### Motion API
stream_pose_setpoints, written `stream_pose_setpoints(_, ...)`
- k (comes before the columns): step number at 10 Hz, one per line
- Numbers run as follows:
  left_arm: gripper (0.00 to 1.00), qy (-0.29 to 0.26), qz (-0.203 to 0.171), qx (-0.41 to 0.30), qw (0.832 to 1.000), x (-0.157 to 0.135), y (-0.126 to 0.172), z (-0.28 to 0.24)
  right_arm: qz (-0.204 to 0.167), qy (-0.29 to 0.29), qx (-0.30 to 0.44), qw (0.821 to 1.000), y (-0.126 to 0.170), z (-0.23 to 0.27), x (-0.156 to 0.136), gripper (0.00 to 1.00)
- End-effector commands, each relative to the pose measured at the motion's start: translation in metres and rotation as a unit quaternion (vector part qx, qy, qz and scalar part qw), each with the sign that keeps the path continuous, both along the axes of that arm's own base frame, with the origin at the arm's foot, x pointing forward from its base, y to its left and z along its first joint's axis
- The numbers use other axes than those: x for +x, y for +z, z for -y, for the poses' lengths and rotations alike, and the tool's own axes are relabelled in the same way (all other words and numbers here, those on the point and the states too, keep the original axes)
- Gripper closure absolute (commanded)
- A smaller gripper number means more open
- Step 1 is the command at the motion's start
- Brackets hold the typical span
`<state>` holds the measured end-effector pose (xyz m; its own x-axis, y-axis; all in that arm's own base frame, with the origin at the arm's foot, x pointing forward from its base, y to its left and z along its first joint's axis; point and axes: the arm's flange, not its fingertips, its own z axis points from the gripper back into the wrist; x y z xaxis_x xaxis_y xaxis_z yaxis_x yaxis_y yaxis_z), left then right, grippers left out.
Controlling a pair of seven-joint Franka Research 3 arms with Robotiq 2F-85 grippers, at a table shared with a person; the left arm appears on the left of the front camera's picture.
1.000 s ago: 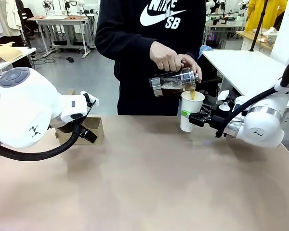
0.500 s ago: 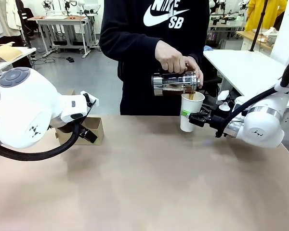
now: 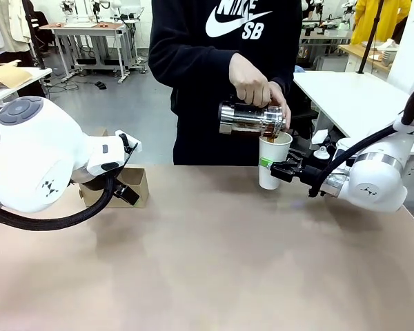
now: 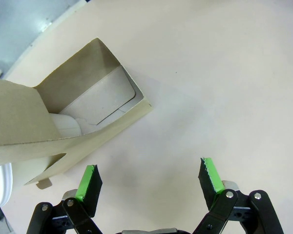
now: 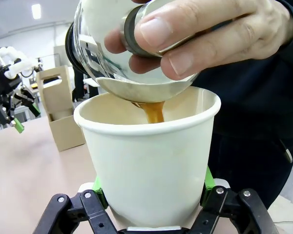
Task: Pour a drink into a cup and package it in a carrier.
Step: When a person places the Paper Cup Lid on the 600 ml Paper Cup , lift the 600 ml Paper Cup.
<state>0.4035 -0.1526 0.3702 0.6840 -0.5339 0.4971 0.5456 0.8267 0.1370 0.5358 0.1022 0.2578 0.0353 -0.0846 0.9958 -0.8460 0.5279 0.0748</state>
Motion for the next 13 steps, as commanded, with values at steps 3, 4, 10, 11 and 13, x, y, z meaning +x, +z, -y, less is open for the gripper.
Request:
stream_pose_setpoints(3,0.00,0.000,0.000,-0.001,1.000,0.0000,0.0002,-0.0006,0.000,-0.001,0.003,1.000,0.0036,-0.0015,-0.0024,0.20)
stream_pose_setpoints(4,0.00,0.000,0.000,-0.001,1.000,0.0000,0.0002,-0.0006,0.000,-0.001,0.003,1.000,0.0036,-0.0015,-0.0024,0.20)
stream_pose_setpoints(10,0.00,0.000,0.000,-0.001,1.000,0.0000,0.0002,-0.0006,0.000,-0.001,0.003,1.000,0.0036,-0.0015,-0.0024,0.20)
stream_pose_setpoints(11,0.00,0.000,0.000,-0.001,1.000,0.0000,0.0002,-0.0006,0.000,-0.001,0.003,1.000,0.0036,-0.0015,-0.0024,0.20)
stream_pose_setpoints(13,0.00,0.000,0.000,-0.001,1.000,0.0000,0.0002,-0.0006,0.000,-0.001,0.003,1.000,0.0036,-0.0015,-0.0024,0.20)
